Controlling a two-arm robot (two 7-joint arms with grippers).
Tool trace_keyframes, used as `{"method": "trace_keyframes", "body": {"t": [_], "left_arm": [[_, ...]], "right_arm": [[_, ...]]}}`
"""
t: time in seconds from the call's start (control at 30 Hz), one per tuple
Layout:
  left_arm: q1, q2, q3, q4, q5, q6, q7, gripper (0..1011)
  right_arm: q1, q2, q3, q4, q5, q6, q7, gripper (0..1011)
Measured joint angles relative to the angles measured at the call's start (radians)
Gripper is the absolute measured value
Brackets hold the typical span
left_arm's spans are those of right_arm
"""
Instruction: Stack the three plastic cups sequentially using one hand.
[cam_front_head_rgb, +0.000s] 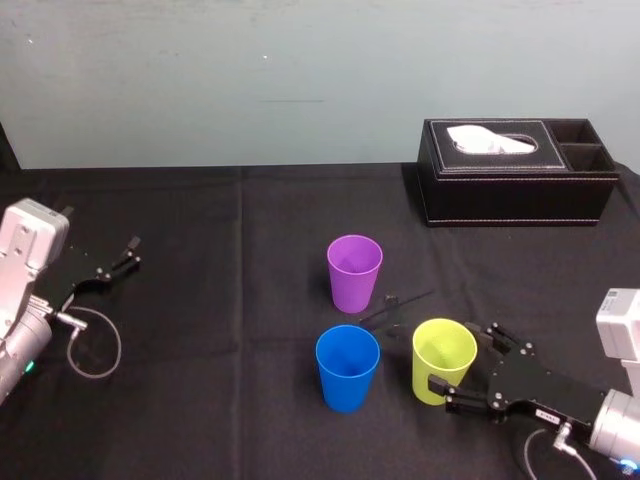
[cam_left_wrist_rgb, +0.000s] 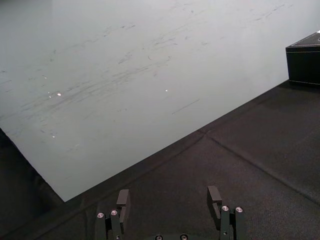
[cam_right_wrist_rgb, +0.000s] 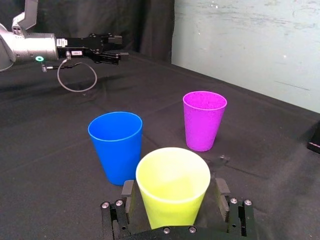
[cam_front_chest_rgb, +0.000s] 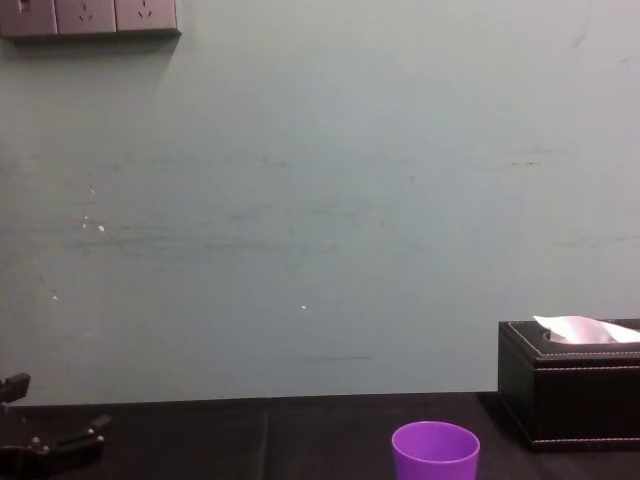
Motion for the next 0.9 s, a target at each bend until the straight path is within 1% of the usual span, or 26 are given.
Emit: {"method": "trace_keyframes", "body": {"t": [0.43, 0.67, 0.73, 0.83, 0.9], "left_arm": [[0.0, 0.0, 0.0, 0.0, 0.0, 0.0, 0.0, 1010], [0.0, 0.0, 0.0, 0.0, 0.0, 0.0, 0.0, 1010], [0.0, 0.0, 0.0, 0.0, 0.0, 0.0, 0.0, 1010], [0.0, 0.0, 0.0, 0.0, 0.0, 0.0, 0.0, 1010], [0.0, 0.0, 0.0, 0.0, 0.0, 0.0, 0.0, 1010]], "right_arm": [[0.044, -0.019, -0.037, 0.022, -0.008, 0.013, 0.005, 1004], [0.043, -0.019, -0.036, 0.022, -0.008, 0.013, 0.004, 1004], [0.042, -0.019, -0.036, 0.021, -0.008, 0.013, 0.004, 990], [0.042, -0.018, -0.035, 0.021, -0.008, 0.013, 0.004, 909], [0.041, -0.018, -0.034, 0.02, -0.008, 0.012, 0.004, 887]]}}
